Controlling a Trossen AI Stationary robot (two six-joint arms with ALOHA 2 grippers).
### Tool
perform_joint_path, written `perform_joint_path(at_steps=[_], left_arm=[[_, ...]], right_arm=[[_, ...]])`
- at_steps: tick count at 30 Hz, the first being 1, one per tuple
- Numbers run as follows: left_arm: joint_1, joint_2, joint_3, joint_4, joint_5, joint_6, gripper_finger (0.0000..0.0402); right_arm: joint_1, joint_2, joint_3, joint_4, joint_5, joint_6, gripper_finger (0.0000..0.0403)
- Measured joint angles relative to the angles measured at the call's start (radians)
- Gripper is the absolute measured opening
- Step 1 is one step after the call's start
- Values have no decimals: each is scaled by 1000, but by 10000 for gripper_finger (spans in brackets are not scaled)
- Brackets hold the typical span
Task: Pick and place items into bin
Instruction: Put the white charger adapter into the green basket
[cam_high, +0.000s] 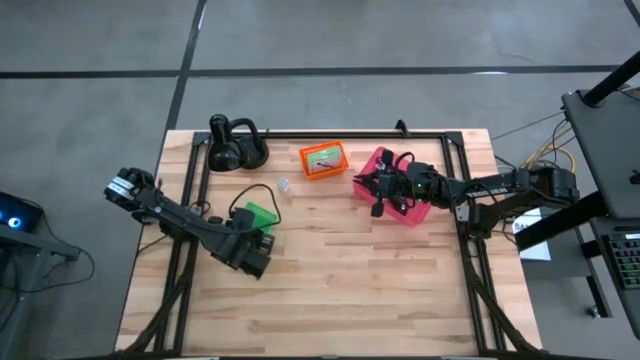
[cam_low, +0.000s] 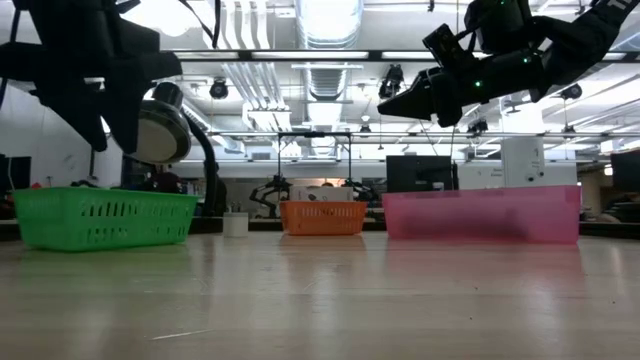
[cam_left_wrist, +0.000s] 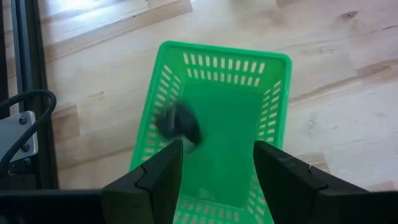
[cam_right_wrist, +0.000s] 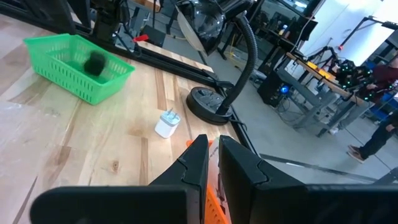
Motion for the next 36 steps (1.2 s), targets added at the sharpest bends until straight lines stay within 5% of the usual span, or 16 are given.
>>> perform_joint_path(at_steps=[11,24,28,36], left_arm=[[30,-1,1,0,-48,50,184],[189,-2,13,331,-367,622,185],[318,-3,16,460,-321,847,185],[549,-3,44,712,-46,1205,185]], right_arm=[[0,0,0,0,0,0,29],[0,0,0,-23,0,4,29],[0,0,0,-23,0,4,29],[0,0,0,-29,0,1,29]])
